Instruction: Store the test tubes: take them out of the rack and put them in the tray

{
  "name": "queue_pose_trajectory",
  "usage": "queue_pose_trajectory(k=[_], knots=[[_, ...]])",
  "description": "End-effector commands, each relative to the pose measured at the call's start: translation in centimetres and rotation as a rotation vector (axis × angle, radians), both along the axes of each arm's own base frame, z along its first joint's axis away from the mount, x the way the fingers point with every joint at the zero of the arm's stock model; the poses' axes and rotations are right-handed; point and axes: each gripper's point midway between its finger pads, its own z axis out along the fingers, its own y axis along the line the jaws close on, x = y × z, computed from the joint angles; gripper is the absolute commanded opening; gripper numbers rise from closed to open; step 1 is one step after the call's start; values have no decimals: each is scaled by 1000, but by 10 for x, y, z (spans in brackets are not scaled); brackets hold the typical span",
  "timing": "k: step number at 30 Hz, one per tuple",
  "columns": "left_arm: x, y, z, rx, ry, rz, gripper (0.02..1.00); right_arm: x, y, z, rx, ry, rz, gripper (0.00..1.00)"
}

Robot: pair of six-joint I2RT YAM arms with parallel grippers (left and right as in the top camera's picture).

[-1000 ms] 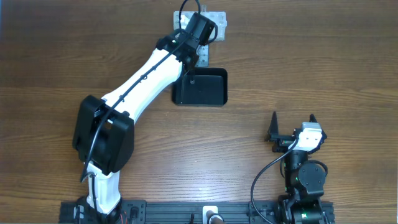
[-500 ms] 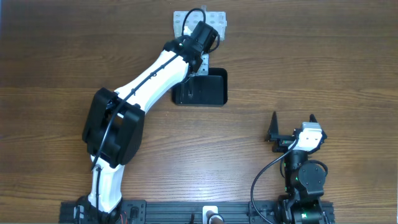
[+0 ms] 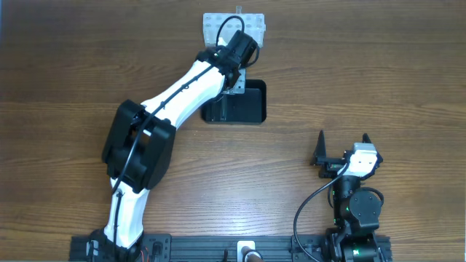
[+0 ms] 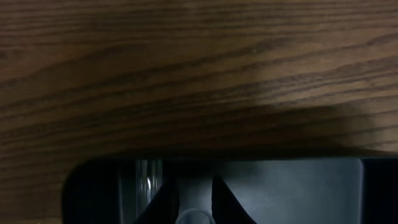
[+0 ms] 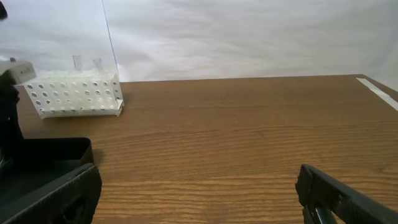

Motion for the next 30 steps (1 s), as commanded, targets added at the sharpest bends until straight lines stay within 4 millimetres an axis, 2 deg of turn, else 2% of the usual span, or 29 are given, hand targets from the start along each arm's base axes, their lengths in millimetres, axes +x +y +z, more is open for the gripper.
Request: queue_pose_trajectory(k=[1,4,6,7,9,12,14,16,20,21,23,26,30], knots=[[-4,1,-9,4,23,8,121,0,-1,-2,-1,2,-5,993],[-4,3,-9,6,25,11,156,0,-1,-2,-1,2,-5,991],[-3,4,-9,6,24,15,213,0,-1,-2,-1,2,-5,991],[-2,5,-7,6,20,18,253,0,-1,-2,-1,2,-5,991],[0,6,-1,4,6,21,400,0,-1,-2,-1,2,-5,993],[4,9,22,3,-47,30,496,0,-1,-2,-1,2,-5,991],[8,11,48,7,-113,38,503,0,-1,-2,-1,2,-5,993],[11,15,84,16,-205,53,520,0,-1,-2,-1,2,-5,991],[16,18,170,-5,-447,-29,711,0,-1,-2,-1,2,-5,993],[17,23,190,-18,-504,-43,814,0,-1,-2,-1,2,-5,993],[14,43,224,-55,-605,-16,866,0,-1,-2,-1,2,-5,993],[0,80,253,-100,-698,24,895,0,-1,-2,-1,2,-5,993],[-28,122,270,-95,-808,-1,939,0,-1,-2,-1,2,-5,991]])
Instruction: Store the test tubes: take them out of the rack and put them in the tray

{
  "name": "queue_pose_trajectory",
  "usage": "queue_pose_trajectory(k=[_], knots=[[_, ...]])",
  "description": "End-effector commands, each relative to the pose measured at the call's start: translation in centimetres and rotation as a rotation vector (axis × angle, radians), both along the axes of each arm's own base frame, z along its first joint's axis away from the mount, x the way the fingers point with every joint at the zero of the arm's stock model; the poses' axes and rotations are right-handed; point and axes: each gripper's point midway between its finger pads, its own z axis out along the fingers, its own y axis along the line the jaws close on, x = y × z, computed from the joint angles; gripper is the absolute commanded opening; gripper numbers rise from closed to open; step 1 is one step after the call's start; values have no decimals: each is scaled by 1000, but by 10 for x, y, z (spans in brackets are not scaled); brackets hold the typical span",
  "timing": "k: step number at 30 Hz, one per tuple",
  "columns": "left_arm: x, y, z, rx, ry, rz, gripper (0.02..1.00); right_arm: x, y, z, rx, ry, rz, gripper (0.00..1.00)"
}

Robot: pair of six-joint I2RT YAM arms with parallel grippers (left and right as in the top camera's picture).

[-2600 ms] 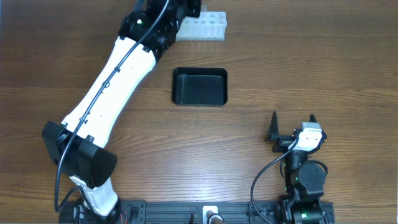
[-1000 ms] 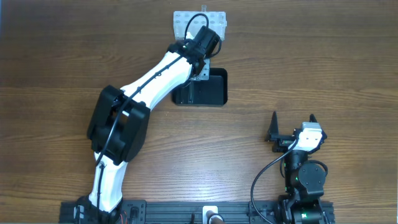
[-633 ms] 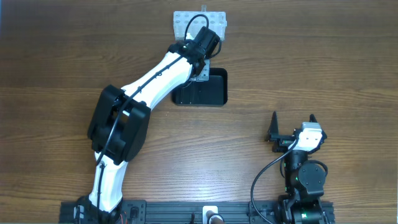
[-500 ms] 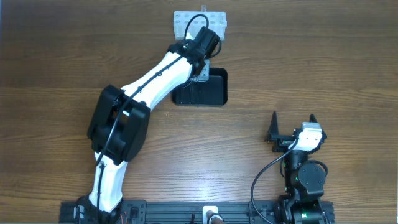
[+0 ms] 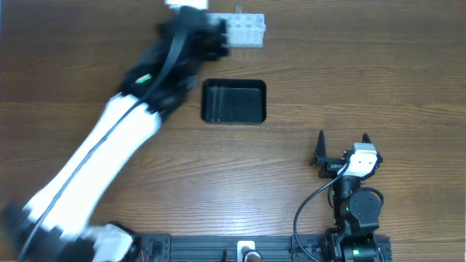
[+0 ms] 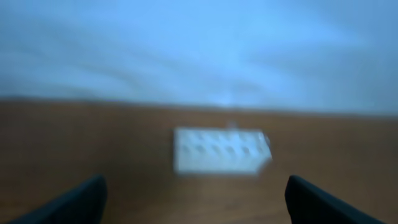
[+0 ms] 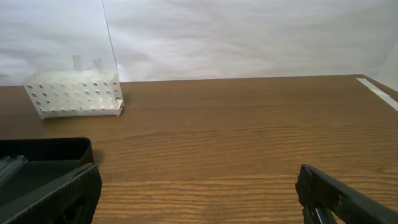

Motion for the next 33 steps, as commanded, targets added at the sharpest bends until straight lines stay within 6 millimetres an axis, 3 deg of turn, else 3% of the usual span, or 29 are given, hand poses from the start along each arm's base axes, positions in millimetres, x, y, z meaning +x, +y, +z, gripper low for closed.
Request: queue_pose_trajectory(k=[1,8,13,20,33], knots=[[-31,51,-17,95,-43,-10,950,0,-1,-2,-2,2,-4,991],[-95,120,-46,34,-171,5,991,0,-1,-2,-2,2,-4,993],[-130,144,-69,18,-247,39,998,0,-1,-2,-2,2,-4,991],[-160,147,-95,8,-359,33,998,0,-1,-2,-2,2,-4,991],[-178,137,-130,-5,-424,-27,996,0,-1,-2,-2,2,-4,991]])
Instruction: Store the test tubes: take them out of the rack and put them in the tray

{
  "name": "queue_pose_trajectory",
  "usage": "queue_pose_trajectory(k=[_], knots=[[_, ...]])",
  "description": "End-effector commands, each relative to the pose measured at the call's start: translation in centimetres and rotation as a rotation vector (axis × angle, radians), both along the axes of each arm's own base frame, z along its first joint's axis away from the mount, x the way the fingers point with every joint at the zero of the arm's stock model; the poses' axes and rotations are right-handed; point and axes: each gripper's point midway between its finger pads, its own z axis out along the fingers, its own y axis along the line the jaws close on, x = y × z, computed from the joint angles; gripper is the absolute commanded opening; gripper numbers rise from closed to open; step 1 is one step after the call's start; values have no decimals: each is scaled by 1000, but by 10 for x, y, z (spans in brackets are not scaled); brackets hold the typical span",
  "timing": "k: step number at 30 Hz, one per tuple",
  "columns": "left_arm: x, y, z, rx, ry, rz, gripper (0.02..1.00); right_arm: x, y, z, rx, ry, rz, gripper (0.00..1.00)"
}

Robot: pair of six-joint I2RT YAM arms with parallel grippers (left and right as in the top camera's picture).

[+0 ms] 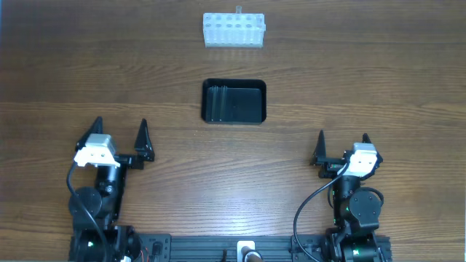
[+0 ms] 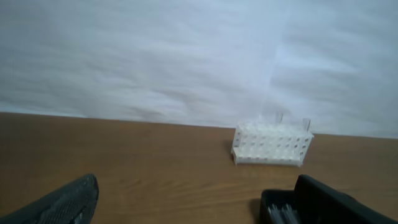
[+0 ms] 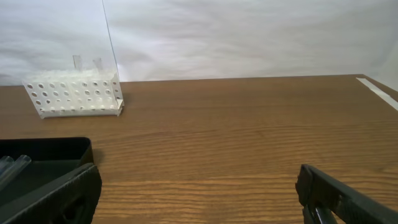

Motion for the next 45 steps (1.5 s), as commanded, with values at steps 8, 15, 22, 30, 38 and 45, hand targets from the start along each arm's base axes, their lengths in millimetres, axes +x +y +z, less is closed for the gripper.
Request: queue_pose_trajectory(k=[8,15,22,30,38,45], knots=[[-10,-5,-48,17,82,-34,1000,0,-1,-2,-2,2,-4,993],[-11,-3,-57,17,120,-24,998,0,-1,-2,-2,1,-4,993],[-11,-3,-57,17,122,-24,1000,0,-1,-2,-2,2,-4,991],[-11,-3,-57,17,122,-24,1000,0,-1,-2,-2,1,-4,993],[-11,-3,-57,17,122,-24,1000,0,-1,-2,-2,2,-4,991],[-11,-3,-57,17,122,-24,1000,0,0,-2,-1,2,0,991]])
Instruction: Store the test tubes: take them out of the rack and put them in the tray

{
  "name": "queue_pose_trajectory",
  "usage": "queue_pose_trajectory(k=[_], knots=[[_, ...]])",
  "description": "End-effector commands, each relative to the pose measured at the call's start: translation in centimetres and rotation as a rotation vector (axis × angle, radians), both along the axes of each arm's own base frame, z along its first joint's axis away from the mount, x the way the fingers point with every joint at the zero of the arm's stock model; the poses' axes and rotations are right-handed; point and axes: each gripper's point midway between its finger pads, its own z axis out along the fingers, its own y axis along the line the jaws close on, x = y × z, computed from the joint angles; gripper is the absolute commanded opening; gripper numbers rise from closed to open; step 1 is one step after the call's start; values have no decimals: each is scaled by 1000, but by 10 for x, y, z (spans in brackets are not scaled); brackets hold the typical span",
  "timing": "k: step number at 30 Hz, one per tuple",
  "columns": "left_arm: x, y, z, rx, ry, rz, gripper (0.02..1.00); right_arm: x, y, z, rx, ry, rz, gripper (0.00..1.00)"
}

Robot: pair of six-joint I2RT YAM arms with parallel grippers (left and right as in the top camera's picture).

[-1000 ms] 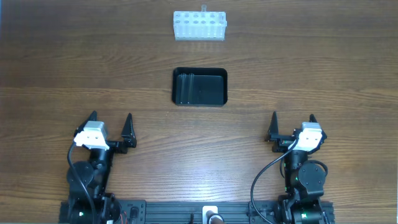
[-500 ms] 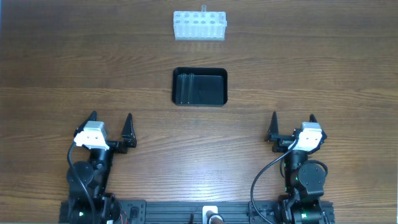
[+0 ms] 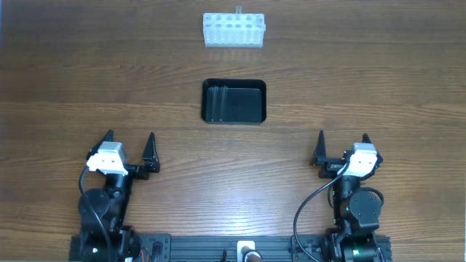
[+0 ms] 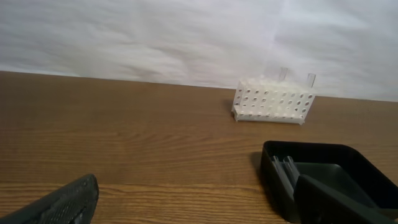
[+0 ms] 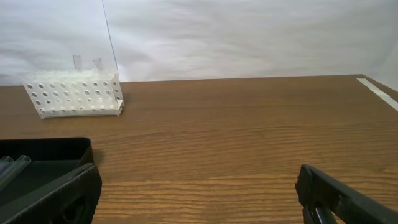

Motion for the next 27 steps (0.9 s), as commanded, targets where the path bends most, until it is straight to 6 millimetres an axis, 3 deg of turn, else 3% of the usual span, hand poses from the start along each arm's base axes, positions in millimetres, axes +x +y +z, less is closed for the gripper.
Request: queue_pose_trajectory(k=[1,14,18,22,27], knots=[[0,0,-1,13,-5,-3,1000,0,-1,-2,-1,2,-1,991],[0,0,-1,13,-5,-3,1000,0,-6,7,-8,-33,-31,993],[0,0,-1,13,-5,-3,1000,-2,-18,6,-18,-29,-103,991],[0,0,-1,13,-5,-3,1000,-3,-25,18,-12,-77,-144,991],[0,0,-1,13,-5,-3,1000,-2,-25,46,3,-176,-149,993]])
